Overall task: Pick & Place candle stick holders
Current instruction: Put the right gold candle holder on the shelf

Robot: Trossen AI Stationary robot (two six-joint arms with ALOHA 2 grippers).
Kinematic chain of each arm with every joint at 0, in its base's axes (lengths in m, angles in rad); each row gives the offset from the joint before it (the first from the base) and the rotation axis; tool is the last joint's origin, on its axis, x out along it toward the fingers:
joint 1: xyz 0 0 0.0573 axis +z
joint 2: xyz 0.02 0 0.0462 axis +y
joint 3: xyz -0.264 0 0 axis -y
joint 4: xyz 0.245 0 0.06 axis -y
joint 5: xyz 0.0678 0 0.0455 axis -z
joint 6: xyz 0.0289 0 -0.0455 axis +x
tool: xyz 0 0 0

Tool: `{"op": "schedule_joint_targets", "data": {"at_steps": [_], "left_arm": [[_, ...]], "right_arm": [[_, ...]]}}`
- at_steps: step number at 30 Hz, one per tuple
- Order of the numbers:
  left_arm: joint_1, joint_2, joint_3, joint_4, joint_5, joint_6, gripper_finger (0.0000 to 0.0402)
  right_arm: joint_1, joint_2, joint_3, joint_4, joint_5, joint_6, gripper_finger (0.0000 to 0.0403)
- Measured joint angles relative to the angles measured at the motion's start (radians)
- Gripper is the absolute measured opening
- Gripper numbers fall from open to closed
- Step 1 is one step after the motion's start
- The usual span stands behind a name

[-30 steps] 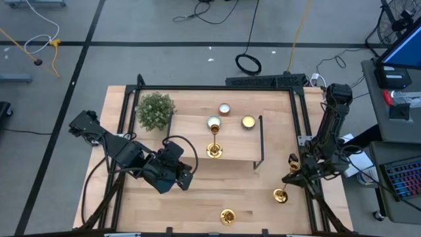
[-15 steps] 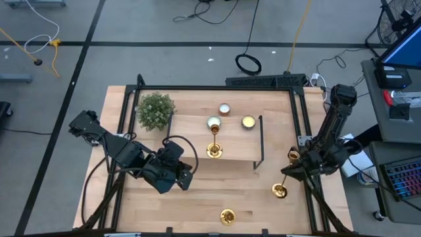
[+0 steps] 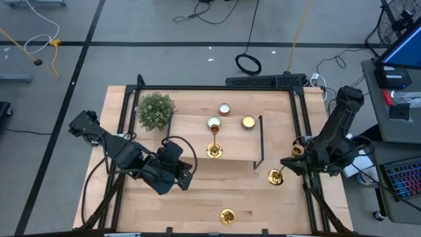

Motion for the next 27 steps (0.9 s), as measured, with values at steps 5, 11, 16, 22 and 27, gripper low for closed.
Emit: {"op": "schedule_joint_targets", "data": {"at_steps": [5,11,16,22,27], "left_arm": [[-0.013,0.0,0.0,0.0,-0.02,-0.003,0.001],[-0.026,0.0,0.0,0.0,-0.031,-0.009,0.0006],[-0.031,0.0,0.0,-0.007,-0.032,0.007,0.0011],[-0.031,0.0,0.0,-0.034,-0.032,0.059,0.0005],[-0.025,0.0,0.0,-0.1,-0.032,0.057,0.0012]], "right_arm": [[-0.066,0.002,0.095,-0.171,-0.003,0.008,0.0017],[-0.15,0.007,0.108,-0.188,-0.007,0.011,0.0009],[-0.25,0.03,0.107,-0.188,-0.103,0.067,0.0018],[-0.375,0.088,0.107,-0.186,-0.221,0.131,0.0009],[-0.471,0.137,0.107,-0.188,-0.283,0.2,0.0019]]}}
